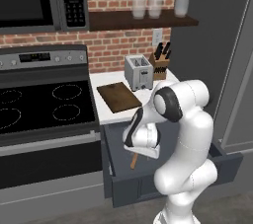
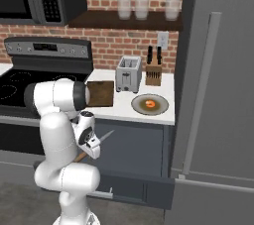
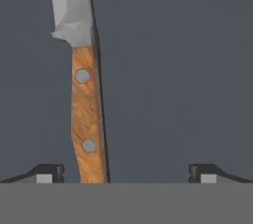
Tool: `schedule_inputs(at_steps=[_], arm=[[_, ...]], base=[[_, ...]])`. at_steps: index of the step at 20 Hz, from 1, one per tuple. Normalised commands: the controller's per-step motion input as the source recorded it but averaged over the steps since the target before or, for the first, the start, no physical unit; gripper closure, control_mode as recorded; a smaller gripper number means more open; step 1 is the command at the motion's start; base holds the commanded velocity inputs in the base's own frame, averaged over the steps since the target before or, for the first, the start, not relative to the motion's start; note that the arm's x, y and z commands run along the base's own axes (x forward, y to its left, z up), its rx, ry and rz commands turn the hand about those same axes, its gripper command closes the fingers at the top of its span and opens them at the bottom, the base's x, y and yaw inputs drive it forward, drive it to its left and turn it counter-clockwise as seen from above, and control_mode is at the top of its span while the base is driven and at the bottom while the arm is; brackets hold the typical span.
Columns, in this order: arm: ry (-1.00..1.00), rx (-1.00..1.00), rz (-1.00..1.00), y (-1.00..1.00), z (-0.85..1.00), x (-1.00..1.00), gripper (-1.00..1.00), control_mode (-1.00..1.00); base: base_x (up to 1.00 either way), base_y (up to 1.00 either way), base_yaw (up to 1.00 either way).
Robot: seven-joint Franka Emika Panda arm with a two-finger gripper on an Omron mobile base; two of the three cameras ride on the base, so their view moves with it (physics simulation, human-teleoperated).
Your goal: Pick up the knife from the drawer and place it on the cutting board. Then place the meat from the plate to the cutting board.
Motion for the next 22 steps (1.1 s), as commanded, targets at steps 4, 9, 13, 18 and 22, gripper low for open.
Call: schedule_inputs(at_steps=[4,9,13,18,22], arm=[[-0.03,0.00,-0.01,0.00,-0.02,0.18,-1.00,-1.00],[-0.04,0.00,0.00,0.06,0.00,0.30,-1.00,-1.00],[-0.01,0.00,0.00,0.09,-0.01,0.23,-1.00,-1.00],[0.00,-0.03,0.00,0.14,-0.26,0.09,-1.00,-1.00],[0.00,-0.05,0.00,0.14,-0.47,0.22,-1.00,-1.00]], base=[[0.00,0.00,0.00],[0.00,0.00,0.00],[0.00,0.00,0.00],[0.00,0.00,0.00],[0.00,0.00,0.00]])
